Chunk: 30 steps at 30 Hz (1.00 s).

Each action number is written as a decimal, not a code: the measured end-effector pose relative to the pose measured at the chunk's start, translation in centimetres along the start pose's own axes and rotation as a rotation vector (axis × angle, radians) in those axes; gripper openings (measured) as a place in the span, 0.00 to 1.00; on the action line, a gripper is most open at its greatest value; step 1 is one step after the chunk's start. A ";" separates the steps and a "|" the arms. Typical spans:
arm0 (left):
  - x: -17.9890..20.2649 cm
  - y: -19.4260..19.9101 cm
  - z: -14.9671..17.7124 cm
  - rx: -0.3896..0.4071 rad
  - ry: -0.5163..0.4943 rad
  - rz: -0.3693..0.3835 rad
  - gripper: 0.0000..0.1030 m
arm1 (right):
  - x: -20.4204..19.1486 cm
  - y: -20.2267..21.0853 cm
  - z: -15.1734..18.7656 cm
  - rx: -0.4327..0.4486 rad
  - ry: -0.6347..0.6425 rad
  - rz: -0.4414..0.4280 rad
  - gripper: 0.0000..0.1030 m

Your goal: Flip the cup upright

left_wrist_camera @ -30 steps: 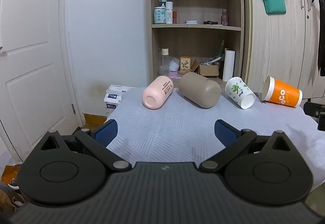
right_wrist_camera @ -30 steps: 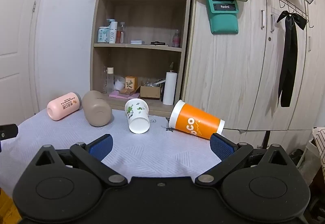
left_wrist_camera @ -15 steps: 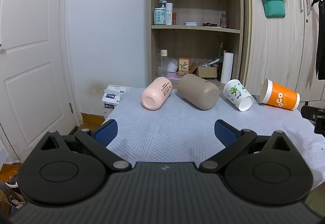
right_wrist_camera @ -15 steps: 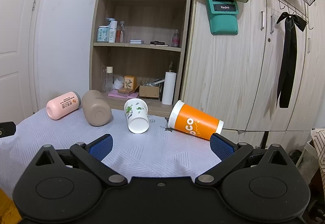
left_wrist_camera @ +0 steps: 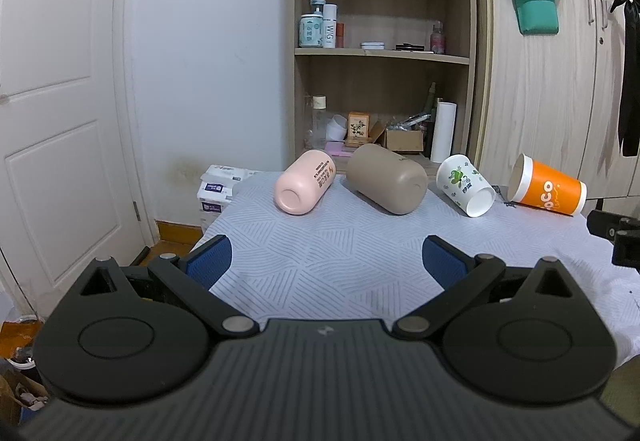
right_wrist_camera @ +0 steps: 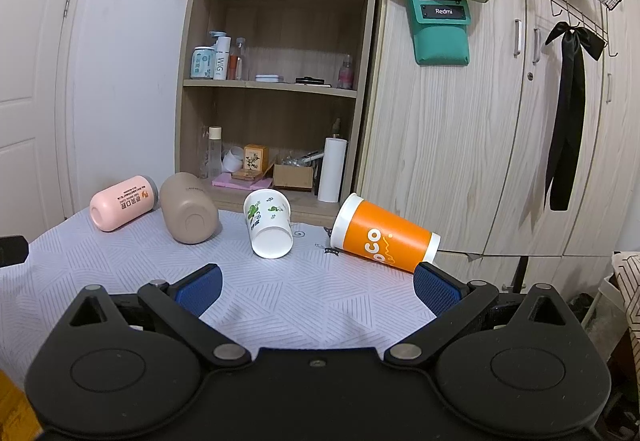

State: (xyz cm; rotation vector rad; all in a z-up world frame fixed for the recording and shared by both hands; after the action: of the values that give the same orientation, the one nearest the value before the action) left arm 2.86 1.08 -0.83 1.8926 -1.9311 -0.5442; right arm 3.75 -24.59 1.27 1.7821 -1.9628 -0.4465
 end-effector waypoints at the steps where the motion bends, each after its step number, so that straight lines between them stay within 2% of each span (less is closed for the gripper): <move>1: 0.0 0.0 0.0 0.000 -0.001 0.000 1.00 | 0.0 0.0 0.0 0.000 0.001 0.000 1.00; 21: 0.1 -0.5 0.0 -0.018 -0.007 0.011 1.00 | -0.4 -0.3 0.1 -0.019 0.012 -0.006 1.00; 24: 0.0 -0.5 -0.2 -0.028 -0.002 0.022 1.00 | -0.4 -0.4 -0.1 -0.032 0.007 -0.079 1.00; 26: -0.2 -0.4 -0.6 -0.033 -0.002 0.038 1.00 | -0.6 -0.3 -0.5 -0.041 0.015 -0.157 1.00; 30: -0.9 -0.5 -2.0 -0.053 0.015 0.114 1.00 | -1.6 -1.2 -1.8 -0.096 0.052 -0.312 1.00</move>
State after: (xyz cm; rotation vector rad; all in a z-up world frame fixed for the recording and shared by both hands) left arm 4.38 1.94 0.64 1.7368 -1.9810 -0.5392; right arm 5.79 -23.06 1.97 2.0216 -1.6042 -0.5777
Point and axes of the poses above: each gripper's, at about its wrist camera, not at the fingertips, and y roughly against the way its jaws point, x to its right, z to its underside, the point moved 4 cm from there along -y, roughly the way its jaws point, and after that the axes turned 11 degrees about -x, right-handed, at the moved point
